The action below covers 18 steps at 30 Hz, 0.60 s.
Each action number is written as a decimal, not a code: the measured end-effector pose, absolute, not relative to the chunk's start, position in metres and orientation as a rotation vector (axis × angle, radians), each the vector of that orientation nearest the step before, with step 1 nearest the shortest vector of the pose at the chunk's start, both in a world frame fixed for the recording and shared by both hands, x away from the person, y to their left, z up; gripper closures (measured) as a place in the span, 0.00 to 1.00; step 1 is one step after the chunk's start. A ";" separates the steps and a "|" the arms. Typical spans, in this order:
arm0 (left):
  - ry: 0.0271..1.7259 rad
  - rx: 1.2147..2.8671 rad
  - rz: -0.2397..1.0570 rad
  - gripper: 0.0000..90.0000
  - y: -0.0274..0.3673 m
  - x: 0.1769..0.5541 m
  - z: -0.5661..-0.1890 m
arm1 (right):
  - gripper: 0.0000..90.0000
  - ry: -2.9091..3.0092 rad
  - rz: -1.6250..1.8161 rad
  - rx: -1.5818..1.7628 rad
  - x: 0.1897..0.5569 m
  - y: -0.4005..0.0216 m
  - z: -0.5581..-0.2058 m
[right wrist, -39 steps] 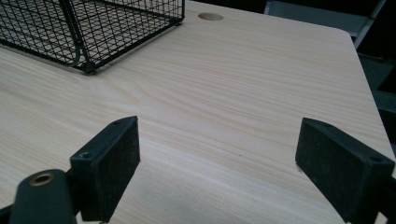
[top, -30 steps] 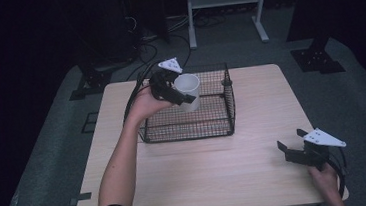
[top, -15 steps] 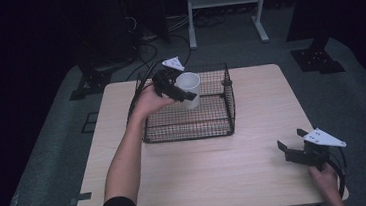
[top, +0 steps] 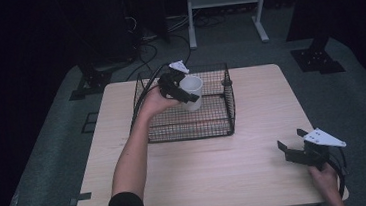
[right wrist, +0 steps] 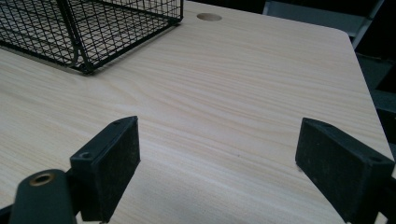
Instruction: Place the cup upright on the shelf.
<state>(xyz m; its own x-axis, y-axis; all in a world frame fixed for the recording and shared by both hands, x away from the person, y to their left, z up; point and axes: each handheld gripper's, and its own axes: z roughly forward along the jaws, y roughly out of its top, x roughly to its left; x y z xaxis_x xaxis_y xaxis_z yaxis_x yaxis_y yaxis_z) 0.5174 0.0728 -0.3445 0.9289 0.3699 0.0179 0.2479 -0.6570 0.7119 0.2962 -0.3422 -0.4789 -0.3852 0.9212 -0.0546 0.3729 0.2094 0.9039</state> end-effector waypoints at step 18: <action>0.450 2.345 0.200 0.23 0.069 0.529 -0.373 | 0.15 1.870 1.146 1.202 0.296 -0.343 -0.479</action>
<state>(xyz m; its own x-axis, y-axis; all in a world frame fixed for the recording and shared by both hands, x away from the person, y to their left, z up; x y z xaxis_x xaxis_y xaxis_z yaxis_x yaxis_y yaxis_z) 0.5286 0.0692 -0.3729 0.9267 0.3755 0.0142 0.2623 -0.6736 0.6910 0.2963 -0.3427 -0.4789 -0.3856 0.9213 -0.0503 0.3731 0.2056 0.9047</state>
